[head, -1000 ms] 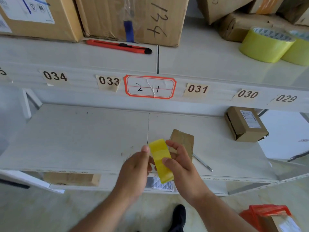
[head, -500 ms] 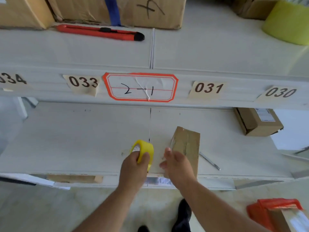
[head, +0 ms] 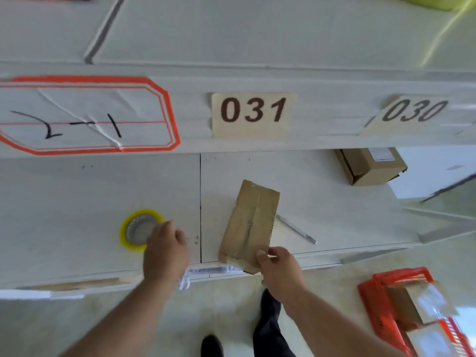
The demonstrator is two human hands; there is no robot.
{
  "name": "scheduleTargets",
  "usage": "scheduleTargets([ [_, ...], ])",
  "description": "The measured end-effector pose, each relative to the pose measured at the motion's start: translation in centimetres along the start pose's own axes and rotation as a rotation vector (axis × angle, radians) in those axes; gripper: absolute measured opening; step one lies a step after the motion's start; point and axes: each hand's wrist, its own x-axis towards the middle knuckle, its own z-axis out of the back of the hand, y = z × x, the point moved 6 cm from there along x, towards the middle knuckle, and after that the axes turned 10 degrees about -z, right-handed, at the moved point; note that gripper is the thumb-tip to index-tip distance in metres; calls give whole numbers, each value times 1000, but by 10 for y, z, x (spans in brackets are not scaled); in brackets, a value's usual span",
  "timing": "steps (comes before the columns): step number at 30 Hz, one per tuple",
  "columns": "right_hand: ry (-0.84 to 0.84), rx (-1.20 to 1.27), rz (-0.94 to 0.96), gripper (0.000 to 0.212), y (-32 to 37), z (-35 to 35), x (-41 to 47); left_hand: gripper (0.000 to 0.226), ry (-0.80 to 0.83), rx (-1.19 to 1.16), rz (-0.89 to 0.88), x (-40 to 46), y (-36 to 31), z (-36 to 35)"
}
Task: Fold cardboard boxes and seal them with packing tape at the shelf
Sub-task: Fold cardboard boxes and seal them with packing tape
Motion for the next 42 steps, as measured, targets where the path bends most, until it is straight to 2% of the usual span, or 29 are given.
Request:
scheduleTargets([
  [2,52,78,-3,39,-6,-15,2,45,121,-254,15,-25,-49,-22],
  [3,76,103,-2,40,-7,-23,2,51,160,-298,28,-33,-69,-31],
  [5,64,47,37,38,-4,-27,-6,50,181,-215,27,-40,-88,-46],
  [7,-115,-149,144,37,-3,-16,-12,49,137,-100,12,-41,-91,-47],
  [8,-250,-230,291,38,4,-7,-21,50,116,-89,-7,-41,-90,-47],
  [9,-350,-270,518,38,17,-1,-33,50,99,-106,-24,-42,-90,-48],
  [10,-356,-323,758,39,27,-4,-42,48,96,-149,-24,-42,-89,-50],
  [11,-290,-417,949,42,31,-14,-46,45,96,-206,-10,-43,-89,-52],
  [12,-199,-521,1058,46,31,-25,-44,42,103,-257,15,-44,-86,-54],
  [13,-137,-625,1089,50,29,-33,-36,41,104,-289,32,-43,-84,-55],
  [17,-170,-933,1005,59,39,-32,-2,45,72,-259,-3,-39,-78,-56],
  [20,-129,-961,928,66,55,-25,14,47,68,-246,-33,-39,-78,-58],
  [24,-211,-992,785,78,75,-16,30,44,89,-235,-7,-39,-77,-60],
  [27,-266,-966,661,83,94,-3,54,44,96,-225,-5,-37,-77,-59],
  [29,-238,-947,617,82,104,3,65,46,104,-194,-5,-37,-77,-59],
  [31,-198,-794,532,79,109,11,75,53,119,-167,26,-42,-78,-56],
  [33,-214,-630,434,63,115,28,82,63,130,-135,135,-47,-73,-54],
  [35,-173,-498,369,49,118,43,82,76,173,-279,374,-53,-62,-59],
  [37,-132,-428,398,47,118,54,69,71,174,-629,583,-62,-56,-69],
  [38,-169,-420,466,44,120,60,58,65,176,-728,632,-64,-57,-71],
  [42,-543,-470,1016,23,120,61,-12,45,220,-966,692,-63,-50,-103],
])
